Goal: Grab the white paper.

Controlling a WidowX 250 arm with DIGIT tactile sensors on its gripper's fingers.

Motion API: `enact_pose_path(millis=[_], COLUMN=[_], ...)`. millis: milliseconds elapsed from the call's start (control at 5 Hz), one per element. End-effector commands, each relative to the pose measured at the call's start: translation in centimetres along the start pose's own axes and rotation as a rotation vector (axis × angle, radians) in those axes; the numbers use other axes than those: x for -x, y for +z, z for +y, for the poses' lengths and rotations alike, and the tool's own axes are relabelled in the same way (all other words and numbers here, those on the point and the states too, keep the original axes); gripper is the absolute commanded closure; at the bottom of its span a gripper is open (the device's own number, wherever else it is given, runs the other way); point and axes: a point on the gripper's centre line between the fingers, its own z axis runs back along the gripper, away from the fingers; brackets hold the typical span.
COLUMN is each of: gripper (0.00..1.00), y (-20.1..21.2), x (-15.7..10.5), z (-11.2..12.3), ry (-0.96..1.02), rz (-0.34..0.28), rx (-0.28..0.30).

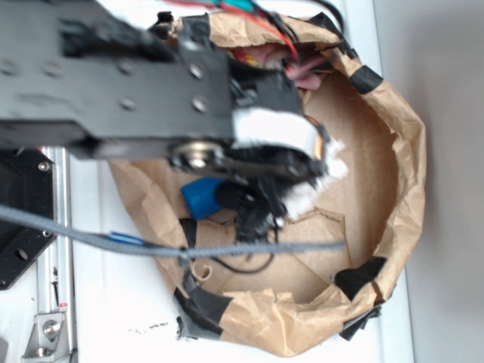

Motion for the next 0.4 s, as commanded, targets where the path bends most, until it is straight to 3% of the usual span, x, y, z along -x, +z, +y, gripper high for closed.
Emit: enact_pose_path(millis=[0,200], gripper=[1.00,1.00], y=[7.05,7.83], x=[-0.89,-1.22], z=[-0.63,-0.35], ry=[0.175,0.231], rz=[-0.020,-0.013], rx=[-0.139,-0.137])
